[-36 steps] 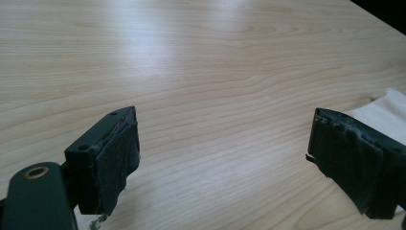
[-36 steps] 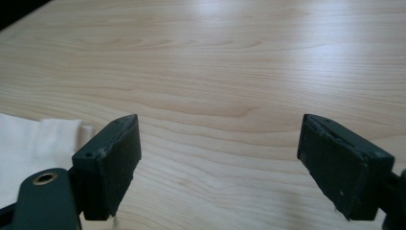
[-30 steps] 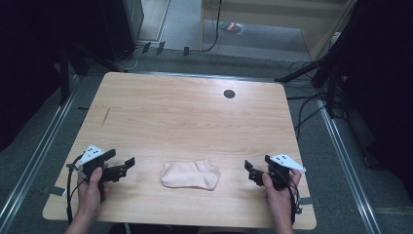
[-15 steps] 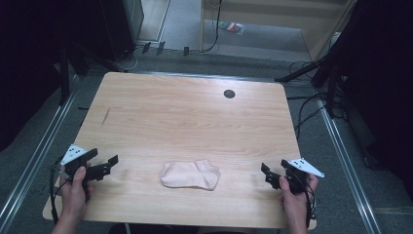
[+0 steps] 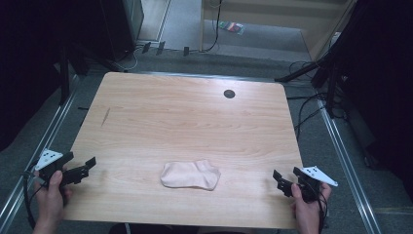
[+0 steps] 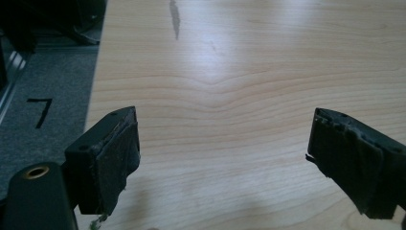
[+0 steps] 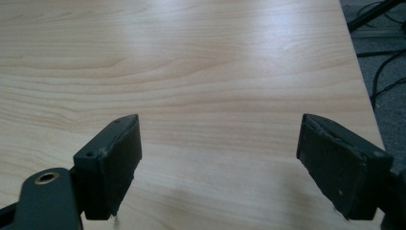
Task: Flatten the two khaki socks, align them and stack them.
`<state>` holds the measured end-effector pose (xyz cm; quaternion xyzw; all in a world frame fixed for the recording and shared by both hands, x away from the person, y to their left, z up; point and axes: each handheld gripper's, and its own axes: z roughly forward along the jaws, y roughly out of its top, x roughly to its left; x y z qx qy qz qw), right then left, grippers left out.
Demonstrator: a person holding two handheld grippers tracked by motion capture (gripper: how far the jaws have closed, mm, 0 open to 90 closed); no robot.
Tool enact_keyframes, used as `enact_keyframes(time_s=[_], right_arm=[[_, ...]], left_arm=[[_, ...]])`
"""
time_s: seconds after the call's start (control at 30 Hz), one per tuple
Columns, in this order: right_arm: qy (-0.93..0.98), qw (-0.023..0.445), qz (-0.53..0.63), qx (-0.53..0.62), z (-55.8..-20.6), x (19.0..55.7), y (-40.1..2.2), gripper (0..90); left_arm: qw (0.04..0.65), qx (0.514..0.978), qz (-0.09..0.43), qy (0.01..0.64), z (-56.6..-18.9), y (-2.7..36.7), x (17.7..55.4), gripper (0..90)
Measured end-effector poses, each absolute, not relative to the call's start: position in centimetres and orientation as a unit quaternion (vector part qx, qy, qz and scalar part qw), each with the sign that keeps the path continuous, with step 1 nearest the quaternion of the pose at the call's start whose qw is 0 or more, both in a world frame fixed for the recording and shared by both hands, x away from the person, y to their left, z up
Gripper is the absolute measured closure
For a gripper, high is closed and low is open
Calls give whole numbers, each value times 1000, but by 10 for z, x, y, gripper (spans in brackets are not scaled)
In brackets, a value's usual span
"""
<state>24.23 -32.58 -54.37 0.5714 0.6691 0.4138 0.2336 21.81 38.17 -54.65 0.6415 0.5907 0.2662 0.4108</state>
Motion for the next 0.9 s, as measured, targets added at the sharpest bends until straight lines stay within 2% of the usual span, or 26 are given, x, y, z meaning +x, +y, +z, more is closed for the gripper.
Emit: enact_keyframes(time_s=[0.27, 0.47, 0.9], right_arm=[[664, 228, 415, 579, -548, 230, -340, 156], [664, 224, 421, 577, -548, 219, -346, 156], [665, 215, 415, 583, -549, 220, -346, 167]], left_arm=[[413, 640, 268, 590, -547, 387, 214, 110], [399, 665, 269, 571, -551, 382, 206, 110], [417, 651, 257, 580, -553, 383, 208, 129]])
